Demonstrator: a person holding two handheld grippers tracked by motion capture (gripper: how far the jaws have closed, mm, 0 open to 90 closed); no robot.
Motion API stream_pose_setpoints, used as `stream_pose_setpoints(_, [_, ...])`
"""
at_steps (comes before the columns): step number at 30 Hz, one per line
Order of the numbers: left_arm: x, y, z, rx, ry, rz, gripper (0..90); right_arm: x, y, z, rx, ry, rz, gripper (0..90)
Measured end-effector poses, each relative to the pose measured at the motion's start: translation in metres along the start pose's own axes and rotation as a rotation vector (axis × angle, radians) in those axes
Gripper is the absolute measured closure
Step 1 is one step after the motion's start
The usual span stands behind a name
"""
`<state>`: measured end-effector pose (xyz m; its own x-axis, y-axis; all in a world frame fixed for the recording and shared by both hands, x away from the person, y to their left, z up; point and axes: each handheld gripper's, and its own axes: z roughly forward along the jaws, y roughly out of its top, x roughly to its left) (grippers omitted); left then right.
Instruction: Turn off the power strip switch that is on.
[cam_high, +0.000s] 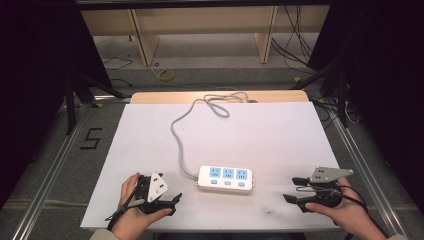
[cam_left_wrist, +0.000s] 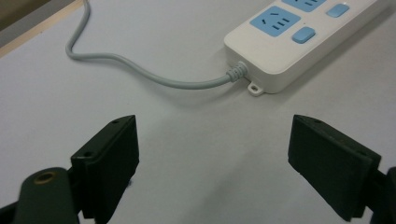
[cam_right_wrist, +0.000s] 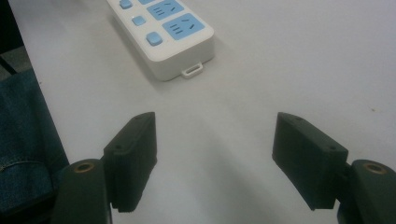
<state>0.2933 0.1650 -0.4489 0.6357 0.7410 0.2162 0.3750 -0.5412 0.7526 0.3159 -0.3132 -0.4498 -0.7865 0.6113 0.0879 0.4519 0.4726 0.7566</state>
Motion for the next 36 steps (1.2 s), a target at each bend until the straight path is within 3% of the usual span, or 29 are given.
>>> stream_pose_setpoints(5, [0.004,-0.002,0.001,0.01,0.004,-0.027,16.2,0.0,0.0,-0.001,0.0,-0.001,0.005,31.1])
stream_pose_setpoints(9, [0.001,0.001,0.001,-0.002,-0.012,-0.015,21.9,0.0,0.0,0.0,0.003,-0.003,0.001,31.2])
stream_pose_setpoints(13, [-0.002,0.005,0.004,-0.008,-0.033,-0.019,36.5,0.0,0.0,0.0,0.006,-0.005,0.005,31.2])
stream_pose_setpoints(17, [-0.003,0.012,0.006,-0.002,-0.007,-0.02,62.4,-0.001,0.0,0.001,0.004,-0.011,-0.001,31.2])
stream_pose_setpoints(20, [-0.004,0.014,0.005,0.043,0.022,-0.004,81.7,0.0,0.0,0.0,0.006,-0.009,0.004,31.2])
stream_pose_setpoints(22, [-0.002,0.015,0.005,0.065,0.023,-0.027,89.6,0.0,0.0,0.0,0.005,-0.008,0.005,31.2])
stream_pose_setpoints(27, [0.002,0.017,0.005,0.057,0.01,-0.015,89.9,0.0,0.0,0.001,0.003,-0.008,0.0,31.2])
stream_pose_setpoints(30, [0.003,0.018,0.007,0.057,-0.028,-0.038,89.9,0.0,0.0,0.001,0.002,-0.009,0.001,31.2])
stream_pose_setpoints(32, [0.0,0.022,0.01,0.056,-0.052,-0.047,89.9,0.0,0.001,0.001,0.003,-0.01,0.001,31.2])
stream_pose_setpoints(36, [-0.003,0.027,0.014,0.052,-0.057,-0.031,90.0,0.0,0.001,0.002,0.002,-0.008,0.006,31.1])
